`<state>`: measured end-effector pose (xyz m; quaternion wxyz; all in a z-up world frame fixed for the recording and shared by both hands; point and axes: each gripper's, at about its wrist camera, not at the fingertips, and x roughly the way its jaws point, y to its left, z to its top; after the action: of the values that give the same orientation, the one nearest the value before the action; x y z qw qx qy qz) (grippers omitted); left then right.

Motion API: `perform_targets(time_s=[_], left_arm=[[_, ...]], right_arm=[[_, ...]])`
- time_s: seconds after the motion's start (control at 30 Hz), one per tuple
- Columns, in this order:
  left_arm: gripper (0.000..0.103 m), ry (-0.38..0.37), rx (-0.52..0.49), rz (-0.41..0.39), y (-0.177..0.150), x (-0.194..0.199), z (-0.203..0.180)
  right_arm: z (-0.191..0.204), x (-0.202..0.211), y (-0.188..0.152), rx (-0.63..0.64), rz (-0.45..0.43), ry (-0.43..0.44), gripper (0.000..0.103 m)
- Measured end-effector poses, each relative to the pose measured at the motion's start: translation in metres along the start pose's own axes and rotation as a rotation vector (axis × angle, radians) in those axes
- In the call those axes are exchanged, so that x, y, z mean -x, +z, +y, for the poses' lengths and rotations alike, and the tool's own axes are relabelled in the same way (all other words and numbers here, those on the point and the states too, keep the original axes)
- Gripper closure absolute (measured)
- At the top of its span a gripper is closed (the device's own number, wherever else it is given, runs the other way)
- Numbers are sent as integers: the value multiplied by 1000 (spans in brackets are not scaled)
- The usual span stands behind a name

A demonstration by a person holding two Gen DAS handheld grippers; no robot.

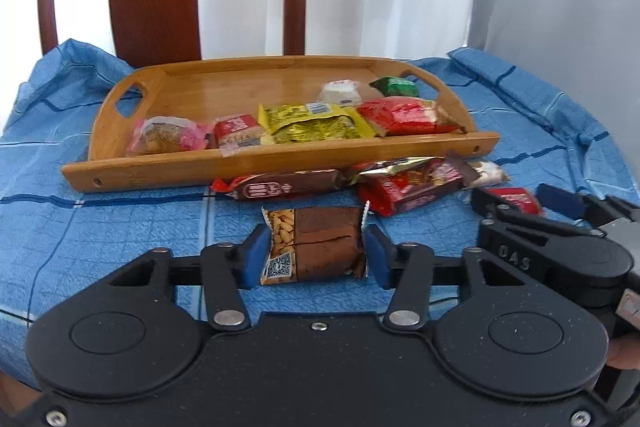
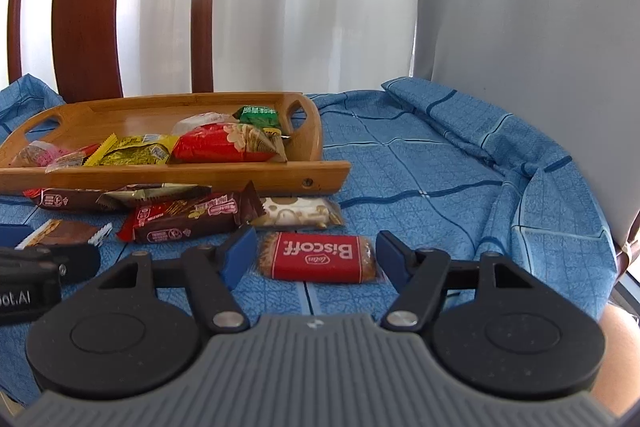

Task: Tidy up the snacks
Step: 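Lift both packets and carry them over the bamboo tray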

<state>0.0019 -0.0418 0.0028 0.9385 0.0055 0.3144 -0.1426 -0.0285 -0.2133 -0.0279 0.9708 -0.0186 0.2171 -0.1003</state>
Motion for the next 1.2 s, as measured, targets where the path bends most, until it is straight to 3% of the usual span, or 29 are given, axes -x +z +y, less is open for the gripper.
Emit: perform_targets(time_s=[0.27, 0.37, 0.4, 0.5, 0.53, 1.07, 1.2], left_arm=[[56, -17, -6, 1, -1, 9, -5], [56, -15, -12, -17, 1, 14, -5], [56, -8, -15, -20, 1, 14, -5], [56, 6, -3, -25, 1, 16, -2], [56, 7, 5, -26, 1, 17, -1], [56, 65, 34, -36, 6, 14, 17], [56, 65, 42, -27, 4, 12, 18]], right_arm=[[1, 12, -2, 2, -7, 28, 40], [2, 16, 3, 8, -10, -8, 77], [2, 13, 4, 14, 8, -2, 76], [0, 12, 3, 1, -3, -15, 32], [-2, 12, 2, -6, -6, -6, 24], [26, 5, -8, 26, 3, 63, 15], [33, 6, -14, 53, -14, 71, 27]])
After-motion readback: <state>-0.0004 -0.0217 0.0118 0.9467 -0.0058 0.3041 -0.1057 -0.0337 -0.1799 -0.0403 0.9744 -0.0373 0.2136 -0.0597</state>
